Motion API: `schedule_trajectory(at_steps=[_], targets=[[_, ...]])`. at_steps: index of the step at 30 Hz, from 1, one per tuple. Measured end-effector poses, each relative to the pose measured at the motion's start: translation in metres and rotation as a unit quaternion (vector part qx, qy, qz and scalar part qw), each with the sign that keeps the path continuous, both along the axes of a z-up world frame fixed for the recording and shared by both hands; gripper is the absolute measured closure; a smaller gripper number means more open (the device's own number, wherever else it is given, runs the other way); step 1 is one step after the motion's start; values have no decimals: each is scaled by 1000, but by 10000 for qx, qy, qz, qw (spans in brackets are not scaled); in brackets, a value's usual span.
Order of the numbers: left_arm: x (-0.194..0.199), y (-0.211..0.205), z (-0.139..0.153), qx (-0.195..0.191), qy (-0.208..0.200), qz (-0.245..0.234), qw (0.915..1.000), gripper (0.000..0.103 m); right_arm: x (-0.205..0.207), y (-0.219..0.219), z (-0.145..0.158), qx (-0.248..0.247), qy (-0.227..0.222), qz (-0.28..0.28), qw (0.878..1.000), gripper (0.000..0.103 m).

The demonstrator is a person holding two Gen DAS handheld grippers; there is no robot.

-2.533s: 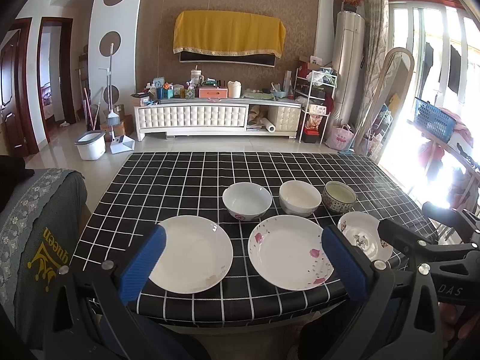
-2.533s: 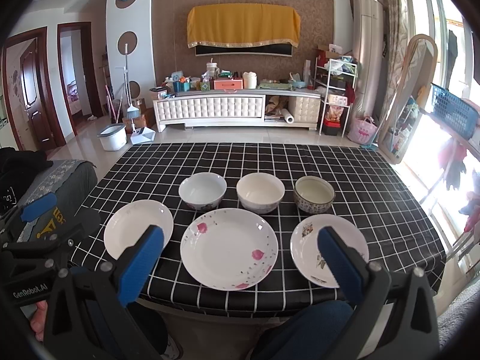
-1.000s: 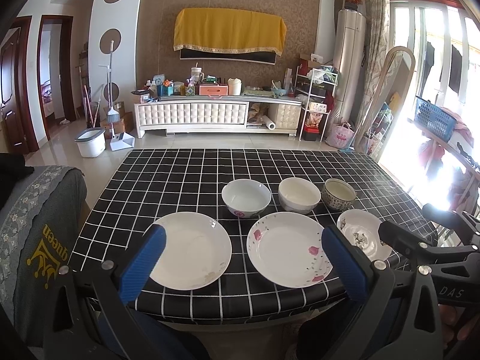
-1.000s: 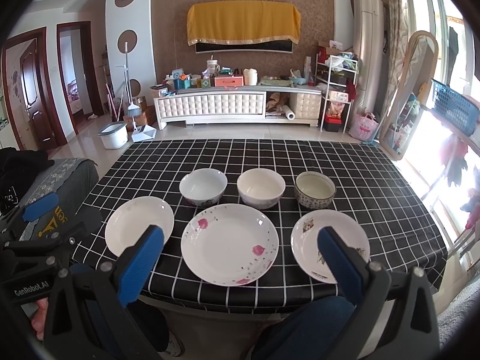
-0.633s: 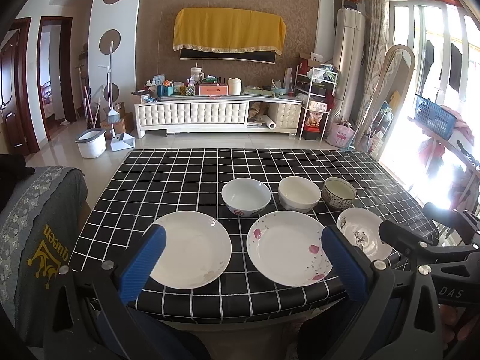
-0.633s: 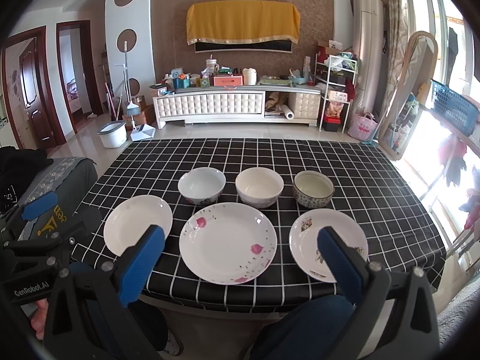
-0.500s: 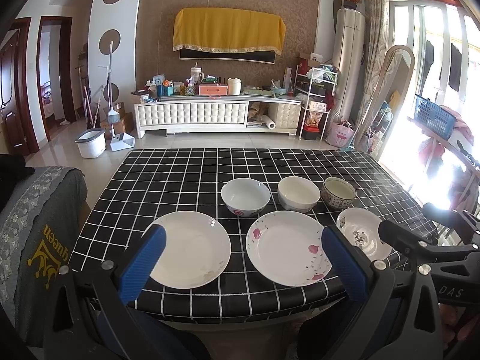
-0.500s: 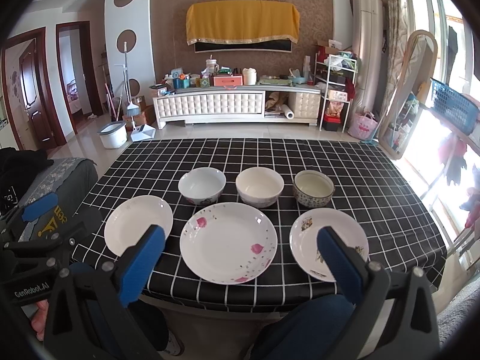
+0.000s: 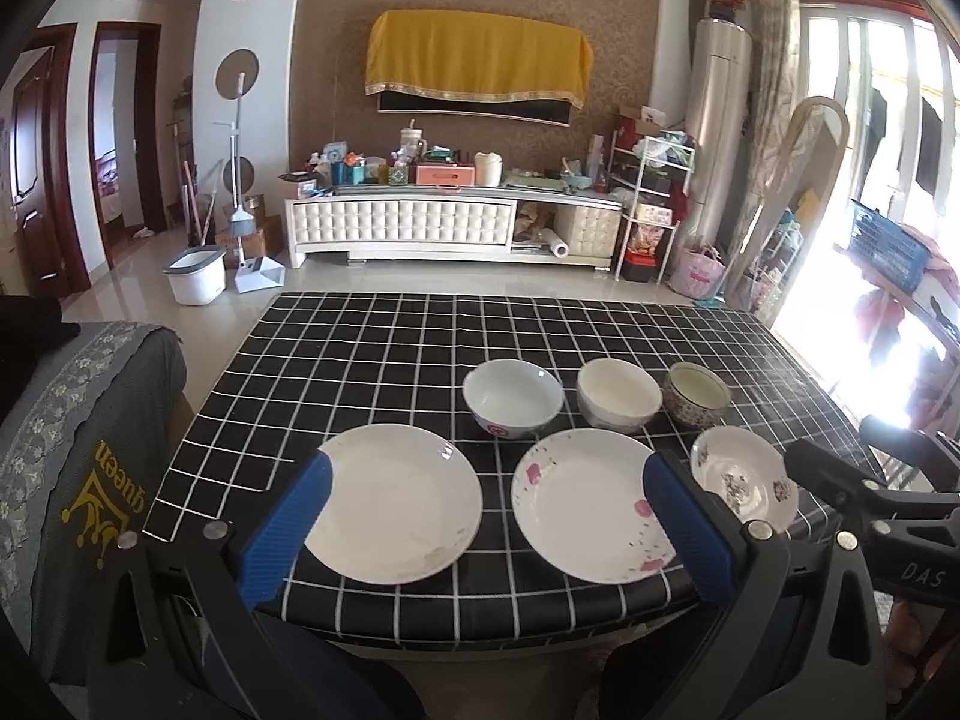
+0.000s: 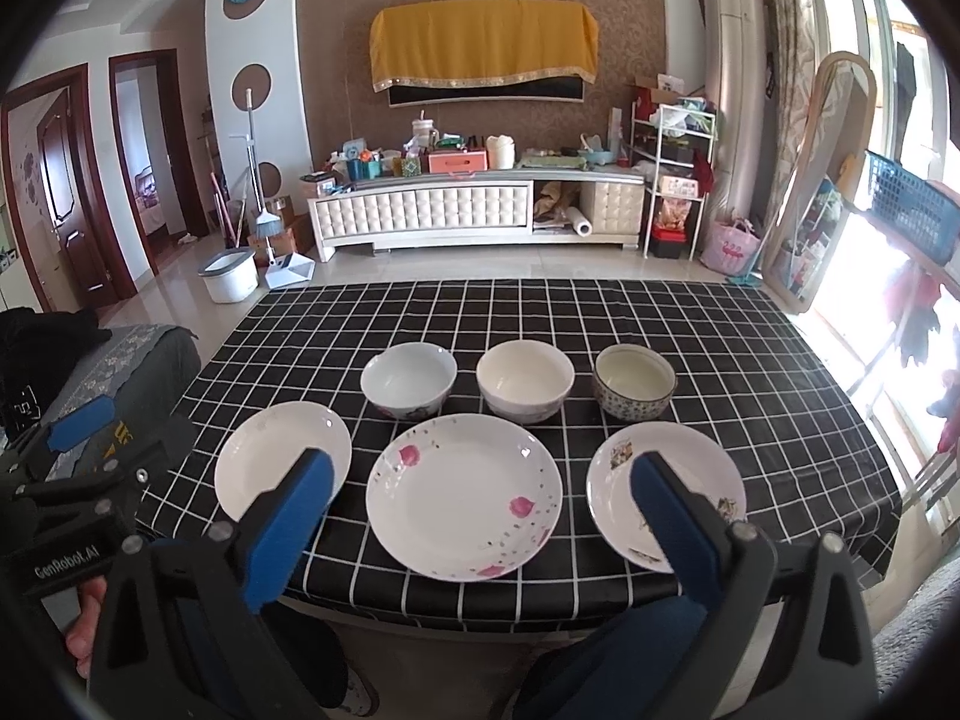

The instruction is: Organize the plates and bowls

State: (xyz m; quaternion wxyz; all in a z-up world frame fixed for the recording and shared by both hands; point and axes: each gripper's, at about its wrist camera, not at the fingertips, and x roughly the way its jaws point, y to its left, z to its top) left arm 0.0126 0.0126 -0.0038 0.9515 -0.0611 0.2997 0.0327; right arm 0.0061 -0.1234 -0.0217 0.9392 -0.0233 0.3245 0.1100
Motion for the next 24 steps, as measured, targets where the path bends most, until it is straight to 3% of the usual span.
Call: schedule_trajectory(at_steps=[7,15,24], targets=[[21,30,-3,-150,206,261,9993,0,26,16,-4,37,183,161,9997,2],[47,74,-12,-205,401,703,9965,0,67,64,-19,-179,343,546,9978,2],[69,124,-49,-379,941,1214,9874,1,106,113,-58,-198,912,1112,9894,2]])
